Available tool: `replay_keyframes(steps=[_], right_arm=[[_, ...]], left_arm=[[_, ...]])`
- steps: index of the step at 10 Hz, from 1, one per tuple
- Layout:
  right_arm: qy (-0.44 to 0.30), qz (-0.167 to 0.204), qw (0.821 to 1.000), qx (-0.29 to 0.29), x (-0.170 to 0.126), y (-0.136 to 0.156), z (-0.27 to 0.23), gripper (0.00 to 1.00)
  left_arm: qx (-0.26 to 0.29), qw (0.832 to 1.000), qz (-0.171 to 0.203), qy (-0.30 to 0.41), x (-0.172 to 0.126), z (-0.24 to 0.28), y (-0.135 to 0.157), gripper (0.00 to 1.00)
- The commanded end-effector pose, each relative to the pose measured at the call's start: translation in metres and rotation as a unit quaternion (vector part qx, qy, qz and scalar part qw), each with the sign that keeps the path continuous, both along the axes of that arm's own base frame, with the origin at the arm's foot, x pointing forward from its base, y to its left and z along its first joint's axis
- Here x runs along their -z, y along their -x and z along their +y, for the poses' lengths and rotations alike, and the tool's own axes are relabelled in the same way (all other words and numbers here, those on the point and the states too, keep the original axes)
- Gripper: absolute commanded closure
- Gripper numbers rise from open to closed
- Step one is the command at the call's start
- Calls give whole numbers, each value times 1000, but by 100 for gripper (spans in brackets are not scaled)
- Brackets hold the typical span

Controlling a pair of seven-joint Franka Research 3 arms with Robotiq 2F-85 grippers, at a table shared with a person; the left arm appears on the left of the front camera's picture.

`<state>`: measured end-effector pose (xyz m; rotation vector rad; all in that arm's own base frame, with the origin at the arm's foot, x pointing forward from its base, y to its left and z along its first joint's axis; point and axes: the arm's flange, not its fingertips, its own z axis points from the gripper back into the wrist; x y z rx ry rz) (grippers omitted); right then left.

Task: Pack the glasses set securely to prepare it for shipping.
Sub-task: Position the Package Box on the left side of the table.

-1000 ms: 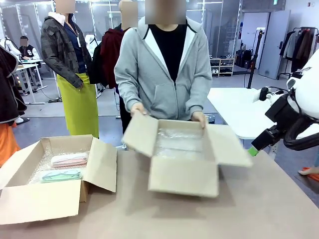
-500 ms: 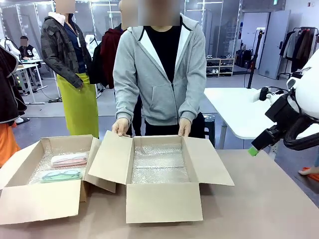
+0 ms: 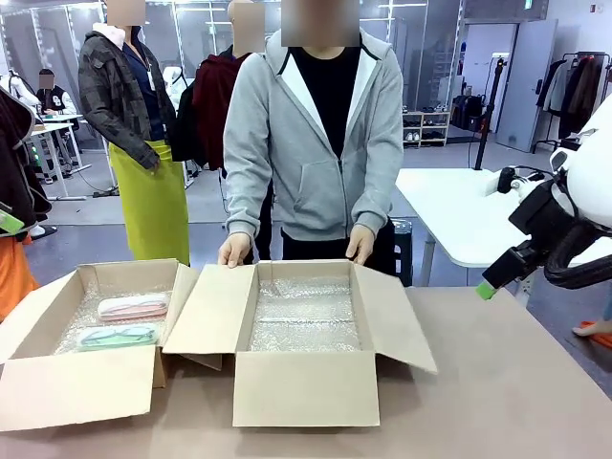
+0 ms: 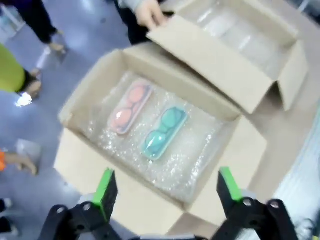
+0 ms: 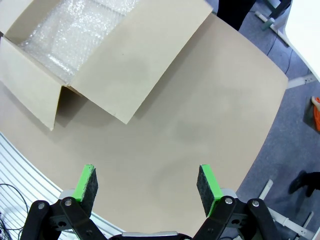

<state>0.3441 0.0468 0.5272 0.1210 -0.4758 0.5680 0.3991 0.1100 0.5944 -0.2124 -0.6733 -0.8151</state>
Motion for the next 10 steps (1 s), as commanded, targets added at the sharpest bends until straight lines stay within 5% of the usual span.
replay_keyframes(steps=[1, 10], right_arm=[[4, 0, 1000, 5, -1, 1, 1, 0], [4, 0, 1000, 5, -1, 1, 1, 0]], left_arm=[[18, 998, -47, -35, 7, -23, 17, 0], [52, 997, -45, -40, 5, -52, 24, 0]])
